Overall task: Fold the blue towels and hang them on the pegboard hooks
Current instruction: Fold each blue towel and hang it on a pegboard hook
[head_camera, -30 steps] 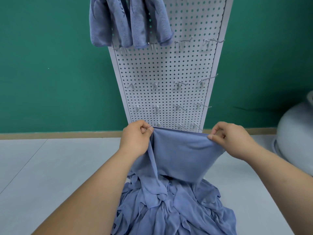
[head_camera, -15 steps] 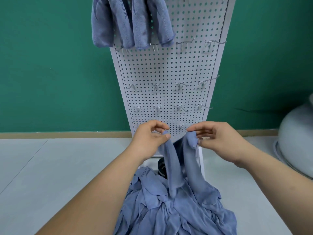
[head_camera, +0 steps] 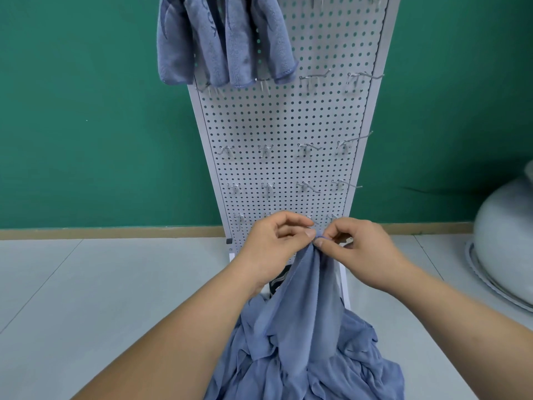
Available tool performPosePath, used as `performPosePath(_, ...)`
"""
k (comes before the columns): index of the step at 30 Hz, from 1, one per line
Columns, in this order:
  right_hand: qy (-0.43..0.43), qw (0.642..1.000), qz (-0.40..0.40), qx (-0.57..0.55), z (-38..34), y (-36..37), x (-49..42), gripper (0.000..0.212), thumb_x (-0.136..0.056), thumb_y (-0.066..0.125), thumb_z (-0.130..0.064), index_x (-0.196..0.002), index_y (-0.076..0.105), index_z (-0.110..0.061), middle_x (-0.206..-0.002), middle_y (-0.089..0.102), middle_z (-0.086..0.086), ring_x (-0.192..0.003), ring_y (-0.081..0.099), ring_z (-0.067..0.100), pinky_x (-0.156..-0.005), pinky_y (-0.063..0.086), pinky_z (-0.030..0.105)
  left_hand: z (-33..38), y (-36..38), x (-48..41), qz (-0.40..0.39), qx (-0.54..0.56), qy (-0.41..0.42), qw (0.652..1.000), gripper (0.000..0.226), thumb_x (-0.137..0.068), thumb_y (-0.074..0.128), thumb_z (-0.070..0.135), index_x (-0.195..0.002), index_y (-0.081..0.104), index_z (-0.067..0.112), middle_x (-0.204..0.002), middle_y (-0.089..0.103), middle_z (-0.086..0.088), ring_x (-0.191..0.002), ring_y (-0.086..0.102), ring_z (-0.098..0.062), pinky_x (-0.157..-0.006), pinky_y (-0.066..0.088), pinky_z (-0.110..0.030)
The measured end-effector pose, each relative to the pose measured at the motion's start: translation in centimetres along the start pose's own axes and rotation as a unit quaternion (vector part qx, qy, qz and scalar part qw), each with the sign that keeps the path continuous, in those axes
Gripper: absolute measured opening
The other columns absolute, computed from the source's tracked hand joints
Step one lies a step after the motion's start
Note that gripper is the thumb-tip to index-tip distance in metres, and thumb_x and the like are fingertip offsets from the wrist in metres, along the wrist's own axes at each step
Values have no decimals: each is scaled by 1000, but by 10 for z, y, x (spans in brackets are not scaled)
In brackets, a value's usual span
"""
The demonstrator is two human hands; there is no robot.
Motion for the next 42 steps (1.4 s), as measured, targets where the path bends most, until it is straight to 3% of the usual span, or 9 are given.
performPosePath(5,11,999,-14,-49,0,2,-1,14,-92,79,-25,-81,71,-24,-76,73,-7,-70,66,8,-69,50,20,4,1,1,-5,-38,35,999,32,-83,88,6,-111,74,11,-102,78,-8,-85,70,-9,-86,57,-21)
performPosePath(10,4,993,-85,-83,0,2,0,20,-96,76,-24,-114,70,-30,-77,73,-2,-72,65,7,-72,47,14,7,-7,-2,13,-110,64,992,21,-91,79,2,-105,73,16,-94,79,-4,-85,72,-13,-86,57,-23)
performPosePath(13,17,993,-96,-73,8,5,-2,4,-96,76,-25,-99,76,-28,-79,74,0,-73,64,9,-75,50,24,7,-9,-3,21,-163,83,983,19,-92,78,4,-103,73,19,-93,78,1,-88,73,-12,-87,57,-24)
performPosePath(19,-3,998,-61,-26,8,6,-1,10,-92,82,-26,-85,75,-27,-67,70,-9,-61,58,4,-62,46,18,2,-7,-1,16,-237,77,968,23,-84,88,27,-104,78,28,-93,75,7,-83,70,-15,-82,59,-23)
performPosePath(24,-21,997,-76,-6,8,9,1,10,-91,82,-29,-84,75,-29,-72,72,-10,-65,64,5,-66,54,23,-5,-7,-5,-5,-272,67,960,12,-84,89,24,-89,78,25,-82,76,4,-74,69,-12,-78,61,-28)
performPosePath(26,-24,996,-82,-5,10,10,0,10,-92,81,-30,-85,74,-29,-73,71,-10,-63,61,4,-62,49,19,-3,-7,-4,-17,-291,69,954,11,-86,87,23,-90,77,25,-79,74,6,-69,65,-6,-76,61,-28)
performPosePath(30,-25,993,-111,6,12,12,-1,8,-94,78,-27,-97,72,-32,-75,70,-12,-65,59,3,-63,44,12,8,-8,-3,-21,-344,107,933,9,-90,83,23,-90,75,28,-78,73,9,-71,67,-8,-74,58,-25)
performPosePath(36,6,982,-153,114,50,1,-4,16,-94,77,-34,-104,66,-39,-84,69,-18,-88,64,5,-84,54,31,25,-44,-7,55,-407,144,900,17,-92,80,23,-89,70,37,-81,71,14,-78,66,-2,-77,53,-18)
performPosePath(42,23,962,-149,227,74,-28,-3,10,-95,75,-40,-90,68,-36,-89,70,-17,-90,63,7,-75,47,22,23,-108,-4,200,-434,122,870,9,-98,72,24,-94,65,30,-83,67,16,-79,63,-4,-75,53,-32)
Point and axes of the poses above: each hand's wrist, its own x-axis away from the middle knuckle, its own y-axis out of the palm, z = x × y, the point moved 5 cm from there along -x, towards the middle knuckle
